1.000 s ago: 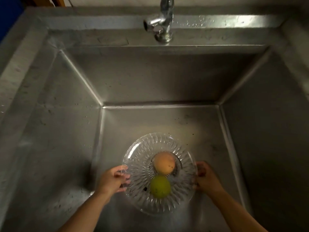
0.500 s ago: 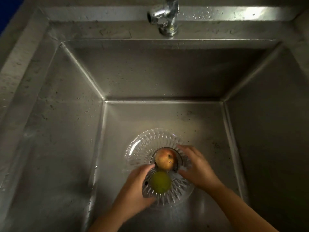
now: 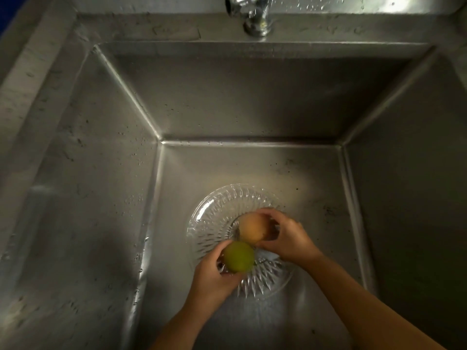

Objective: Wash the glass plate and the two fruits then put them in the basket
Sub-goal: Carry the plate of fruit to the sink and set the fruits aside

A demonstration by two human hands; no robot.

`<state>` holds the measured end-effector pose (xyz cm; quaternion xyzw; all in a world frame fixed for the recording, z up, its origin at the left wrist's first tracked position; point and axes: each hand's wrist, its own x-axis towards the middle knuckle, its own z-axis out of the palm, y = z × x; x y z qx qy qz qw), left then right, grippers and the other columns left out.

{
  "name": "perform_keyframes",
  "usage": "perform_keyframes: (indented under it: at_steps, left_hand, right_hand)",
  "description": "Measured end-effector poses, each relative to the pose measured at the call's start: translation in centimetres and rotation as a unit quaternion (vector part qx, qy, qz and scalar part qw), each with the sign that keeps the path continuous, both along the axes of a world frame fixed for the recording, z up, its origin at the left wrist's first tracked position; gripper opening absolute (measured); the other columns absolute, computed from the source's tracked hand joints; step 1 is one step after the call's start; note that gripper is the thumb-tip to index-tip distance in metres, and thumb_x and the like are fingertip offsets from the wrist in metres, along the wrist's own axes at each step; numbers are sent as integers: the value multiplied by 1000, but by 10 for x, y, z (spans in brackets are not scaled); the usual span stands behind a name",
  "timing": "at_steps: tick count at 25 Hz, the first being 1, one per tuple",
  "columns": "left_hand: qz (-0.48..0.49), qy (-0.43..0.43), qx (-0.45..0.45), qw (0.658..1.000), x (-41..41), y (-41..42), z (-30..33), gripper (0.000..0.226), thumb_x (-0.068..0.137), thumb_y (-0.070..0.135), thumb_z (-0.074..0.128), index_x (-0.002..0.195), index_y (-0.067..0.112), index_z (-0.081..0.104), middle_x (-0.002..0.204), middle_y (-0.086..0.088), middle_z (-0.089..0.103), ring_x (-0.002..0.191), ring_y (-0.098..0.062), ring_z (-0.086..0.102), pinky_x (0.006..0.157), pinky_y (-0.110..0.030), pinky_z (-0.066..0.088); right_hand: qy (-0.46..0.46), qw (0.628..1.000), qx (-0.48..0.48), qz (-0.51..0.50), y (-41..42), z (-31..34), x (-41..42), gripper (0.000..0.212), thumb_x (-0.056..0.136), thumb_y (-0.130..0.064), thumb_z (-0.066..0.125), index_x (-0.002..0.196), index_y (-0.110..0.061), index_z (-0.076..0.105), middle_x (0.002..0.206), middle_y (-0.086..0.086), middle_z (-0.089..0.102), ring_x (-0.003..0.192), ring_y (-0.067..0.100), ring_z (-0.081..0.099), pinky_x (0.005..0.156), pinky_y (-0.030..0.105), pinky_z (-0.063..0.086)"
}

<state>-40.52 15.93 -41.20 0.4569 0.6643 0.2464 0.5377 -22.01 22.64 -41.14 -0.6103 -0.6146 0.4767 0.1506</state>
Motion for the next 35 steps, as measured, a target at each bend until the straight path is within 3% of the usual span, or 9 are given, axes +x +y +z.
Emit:
perform_keyframes:
  at_steps: [5, 10, 15, 18, 21, 23, 27, 32, 35]
  left_hand:
    - [112, -16, 13, 993, -20, 8, 59, 50, 59, 2, 81, 99, 27, 63, 95, 4, 69, 86, -7, 64, 59, -3, 46]
    - [196, -61, 98, 974, -70, 30, 176, 51, 62, -13, 74, 107, 8, 60, 94, -6, 68, 84, -15, 63, 62, -5, 48]
    - [241, -28, 188, 952, -152, 47, 301, 51, 63, -16, 72, 106, 10, 57, 96, -7, 65, 82, -12, 60, 64, -4, 47]
    - [267, 6, 228, 936, -217, 43, 365, 53, 64, -17, 70, 111, 4, 57, 100, -10, 65, 78, -5, 61, 63, -3, 47]
    - [288, 42, 258, 921, -278, 36, 404, 50, 65, -18, 70, 106, 7, 57, 98, -8, 64, 76, -1, 61, 63, -2, 46]
    - [314, 69, 255, 912, -327, 21, 419, 50, 64, -14, 72, 106, 10, 58, 98, -6, 64, 80, -6, 60, 64, -1, 46]
    - [359, 130, 230, 895, -422, -10, 417, 51, 65, -9, 74, 111, 5, 59, 98, -8, 64, 73, 1, 61, 62, -1, 45]
    - [414, 157, 181, 878, -511, -34, 383, 50, 66, -2, 76, 113, 5, 58, 106, -14, 65, 94, -26, 61, 87, -35, 49]
    - [434, 154, 149, 875, -534, -41, 351, 49, 66, 2, 78, 109, 13, 58, 105, -8, 63, 93, -24, 60, 83, -33, 47]
  right_hand:
    - [27, 998, 1, -49, 3, 59, -8, 69, 56, -22, 84, 117, -34, 56, 110, -6, 61, 98, 11, 62, 87, 31, 56]
    - [82, 992, 86, -36, 36, 182, -66, 58, 52, -26, 84, 93, -55, 54, 97, -16, 65, 88, -1, 64, 76, 16, 55]
    - [132, 980, 143, 37, 74, 312, -155, 59, 54, -17, 84, 94, -50, 55, 100, -10, 65, 87, 1, 63, 76, 16, 55]
    - [155, 970, 162, 91, 81, 372, -225, 60, 55, -15, 82, 100, -44, 56, 103, -6, 64, 80, -8, 62, 73, 13, 54]
    - [164, 960, 176, 142, 81, 406, -292, 64, 55, -13, 84, 112, -31, 59, 107, -1, 65, 85, 1, 63, 79, 13, 50]
    - [171, 955, 178, 164, 75, 417, -342, 65, 55, -12, 84, 114, -24, 60, 111, 4, 65, 92, 15, 63, 88, 23, 50]
    - [165, 950, 176, 199, 61, 416, -436, 64, 56, -17, 84, 115, -24, 61, 111, 2, 65, 96, 16, 62, 90, 27, 49]
    - [133, 955, 155, 214, 54, 386, -522, 67, 57, -24, 81, 120, -27, 58, 115, 0, 62, 102, 16, 60, 86, 22, 44]
    - [93, 959, 150, 222, 50, 356, -552, 68, 59, -25, 79, 123, -26, 56, 117, 1, 61, 105, 16, 58, 89, 24, 45]
